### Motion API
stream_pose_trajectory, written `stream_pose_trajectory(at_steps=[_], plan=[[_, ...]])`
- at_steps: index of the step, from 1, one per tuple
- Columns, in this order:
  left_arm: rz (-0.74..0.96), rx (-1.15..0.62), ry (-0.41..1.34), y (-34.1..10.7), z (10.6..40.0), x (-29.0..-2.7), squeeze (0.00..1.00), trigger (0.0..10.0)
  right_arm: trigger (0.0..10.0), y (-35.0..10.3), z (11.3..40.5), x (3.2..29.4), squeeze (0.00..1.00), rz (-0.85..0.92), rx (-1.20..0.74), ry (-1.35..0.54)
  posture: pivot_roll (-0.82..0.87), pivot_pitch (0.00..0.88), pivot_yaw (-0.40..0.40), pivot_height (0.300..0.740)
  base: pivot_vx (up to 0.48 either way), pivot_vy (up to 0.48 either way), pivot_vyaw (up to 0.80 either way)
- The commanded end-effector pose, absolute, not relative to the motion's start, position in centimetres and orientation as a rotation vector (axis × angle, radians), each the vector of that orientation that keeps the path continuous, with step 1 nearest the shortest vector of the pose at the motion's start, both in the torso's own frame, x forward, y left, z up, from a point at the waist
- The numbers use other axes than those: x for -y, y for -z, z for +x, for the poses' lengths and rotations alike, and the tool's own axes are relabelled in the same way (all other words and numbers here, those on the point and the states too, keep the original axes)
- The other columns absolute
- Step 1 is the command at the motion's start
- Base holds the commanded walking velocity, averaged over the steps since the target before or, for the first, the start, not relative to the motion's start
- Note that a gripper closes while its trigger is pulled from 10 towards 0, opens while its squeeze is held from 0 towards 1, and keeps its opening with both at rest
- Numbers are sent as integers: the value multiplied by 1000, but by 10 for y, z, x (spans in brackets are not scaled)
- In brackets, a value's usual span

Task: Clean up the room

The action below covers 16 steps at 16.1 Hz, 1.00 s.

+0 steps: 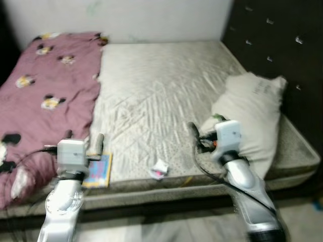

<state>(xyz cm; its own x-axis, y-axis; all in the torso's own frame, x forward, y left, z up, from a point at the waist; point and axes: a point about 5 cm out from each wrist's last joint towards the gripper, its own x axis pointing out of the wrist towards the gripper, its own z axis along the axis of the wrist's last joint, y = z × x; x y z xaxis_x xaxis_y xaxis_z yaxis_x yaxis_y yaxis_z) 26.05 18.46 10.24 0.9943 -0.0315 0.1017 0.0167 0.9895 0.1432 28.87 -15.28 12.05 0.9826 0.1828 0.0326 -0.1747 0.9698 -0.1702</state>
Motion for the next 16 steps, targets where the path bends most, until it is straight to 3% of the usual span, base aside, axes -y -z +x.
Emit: stream_pose_trajectory(at_steps=[1, 4, 7, 16], plan=[[165, 93, -3, -101, 257, -197, 0, 10000, 10000, -132, 292, 141, 0, -153, 101, -208, -47, 71, -40, 740, 330, 0, 0], [166, 87, -7, -101, 258, -197, 0, 10000, 10000, -132, 292, 141, 0, -152, 100, -210, -46, 69, -41, 740, 311, 0, 0], [153, 81, -32, -99, 258, -196, 0, 10000, 10000, -130, 292, 142, 0, -154, 97, -211, -45, 66, -39, 740, 0, 0, 0], [138, 82, -18, -99, 262, -194, 0, 10000, 10000, -129, 294, 142, 0, -161, 101, -216, -43, 48, -41, 740, 0, 0, 686]])
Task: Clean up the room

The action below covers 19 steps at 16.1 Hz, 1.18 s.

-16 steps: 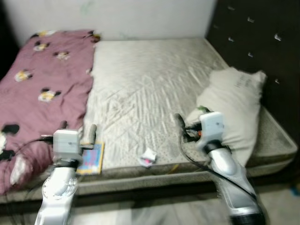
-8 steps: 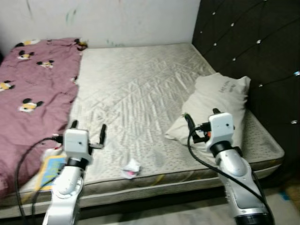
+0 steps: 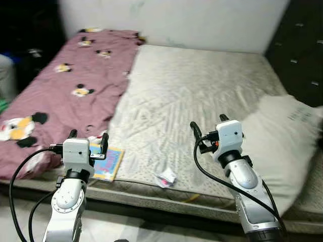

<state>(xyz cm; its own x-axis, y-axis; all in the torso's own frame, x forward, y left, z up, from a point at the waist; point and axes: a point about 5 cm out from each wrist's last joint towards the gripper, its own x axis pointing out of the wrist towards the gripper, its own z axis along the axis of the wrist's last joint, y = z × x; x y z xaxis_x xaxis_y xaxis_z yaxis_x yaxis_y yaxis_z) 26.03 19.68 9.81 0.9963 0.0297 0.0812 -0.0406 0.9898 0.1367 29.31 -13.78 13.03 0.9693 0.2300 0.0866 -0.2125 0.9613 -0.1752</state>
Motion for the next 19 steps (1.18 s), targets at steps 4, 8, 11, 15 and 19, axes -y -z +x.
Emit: stream_pose_trajectory(at_steps=[4, 8, 11, 15, 19], plan=[[135, 96, 3, -101, 262, -192, 0, 10000, 10000, -130, 295, 141, 0, -160, 105, -216, -43, 54, -38, 740, 0, 0, 0], [120, 90, -1, -100, 262, -192, 0, 10000, 10000, -129, 295, 141, 0, -151, 106, -210, -44, 60, -37, 740, 0, 83, 0], [106, 87, -3, -100, 263, -192, 0, 10000, 10000, -129, 296, 141, 0, -153, 105, -209, -47, 63, -39, 740, 0, 461, 0], [97, 83, -4, -99, 263, -191, 0, 10000, 10000, -129, 296, 143, 0, -156, 105, -206, -52, 67, -37, 740, 0, 461, 0], [96, 85, -15, -100, 262, -191, 0, 10000, 10000, -128, 295, 142, 0, -141, 97, -211, -53, 72, -41, 740, 0, 346, 0]])
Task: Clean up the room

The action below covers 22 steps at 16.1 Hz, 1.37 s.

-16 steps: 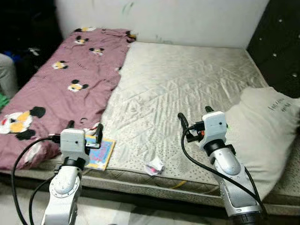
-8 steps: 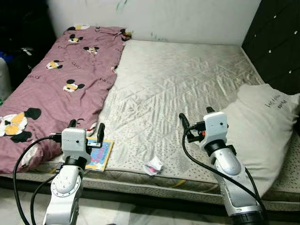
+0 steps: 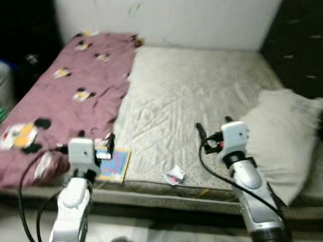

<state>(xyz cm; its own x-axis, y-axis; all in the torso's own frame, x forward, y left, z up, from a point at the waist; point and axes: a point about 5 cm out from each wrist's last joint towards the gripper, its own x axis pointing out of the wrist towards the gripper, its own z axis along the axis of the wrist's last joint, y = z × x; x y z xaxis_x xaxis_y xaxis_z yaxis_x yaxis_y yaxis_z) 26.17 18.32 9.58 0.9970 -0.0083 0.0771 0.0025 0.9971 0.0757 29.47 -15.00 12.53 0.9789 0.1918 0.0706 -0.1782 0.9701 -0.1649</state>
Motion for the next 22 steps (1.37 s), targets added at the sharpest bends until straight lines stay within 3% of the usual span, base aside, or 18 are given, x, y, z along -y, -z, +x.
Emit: stream_pose_trajectory(at_steps=[1, 6, 22], plan=[[91, 93, 0, -100, 262, -190, 0, 10000, 10000, -128, 295, 142, 0, -140, 96, -211, -53, 73, -43, 740, 0, 0, 0], [77, 105, 53, -102, 261, -184, 0, 10000, 10000, -126, 295, 143, 0, -124, 81, -209, -54, 74, -42, 740, 0, 0, 0], [60, 102, 80, -102, 261, -183, 0, 10000, 10000, -122, 293, 144, 0, -137, 76, -199, -50, 69, -35, 740, 310, 0, 0]])
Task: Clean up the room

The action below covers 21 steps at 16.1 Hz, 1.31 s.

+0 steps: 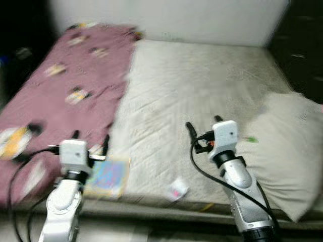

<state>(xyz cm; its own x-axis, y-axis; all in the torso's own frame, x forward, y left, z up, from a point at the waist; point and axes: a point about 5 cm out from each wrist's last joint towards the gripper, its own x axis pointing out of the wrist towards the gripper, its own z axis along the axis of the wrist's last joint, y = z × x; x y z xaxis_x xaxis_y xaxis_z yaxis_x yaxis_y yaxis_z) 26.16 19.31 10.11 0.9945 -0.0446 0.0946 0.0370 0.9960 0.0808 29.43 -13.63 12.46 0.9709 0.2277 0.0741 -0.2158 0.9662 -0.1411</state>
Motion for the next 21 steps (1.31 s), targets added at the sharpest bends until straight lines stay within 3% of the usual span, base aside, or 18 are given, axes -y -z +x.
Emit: stream_pose_trajectory(at_steps=[1, 6, 11, 16, 21], plan=[[70, 93, 63, -101, 262, -183, 0, 10000, 10000, -121, 294, 145, 0, -139, 74, -195, -50, 71, -35, 740, 0, 0, 0], [106, 48, -5, -98, 270, -188, 0, 10000, 10000, -124, 299, 146, 0, -142, 82, -188, -48, 74, -37, 740, 0, 0, 0], [75, 72, 29, -106, 280, -189, 0, 10000, 10000, -132, 306, 147, 0, -151, 106, -185, -52, 78, -32, 740, 0, 0, -800], [35, 33, 1, -98, 273, -187, 0, 10000, 10000, -126, 302, 143, 0, -172, 90, -216, -60, 97, -41, 740, 0, 0, 0], [6, 27, 17, -96, 270, -184, 0, 10000, 10000, -123, 301, 142, 0, -177, 81, -227, -59, 100, -46, 740, 0, 440, 0]])
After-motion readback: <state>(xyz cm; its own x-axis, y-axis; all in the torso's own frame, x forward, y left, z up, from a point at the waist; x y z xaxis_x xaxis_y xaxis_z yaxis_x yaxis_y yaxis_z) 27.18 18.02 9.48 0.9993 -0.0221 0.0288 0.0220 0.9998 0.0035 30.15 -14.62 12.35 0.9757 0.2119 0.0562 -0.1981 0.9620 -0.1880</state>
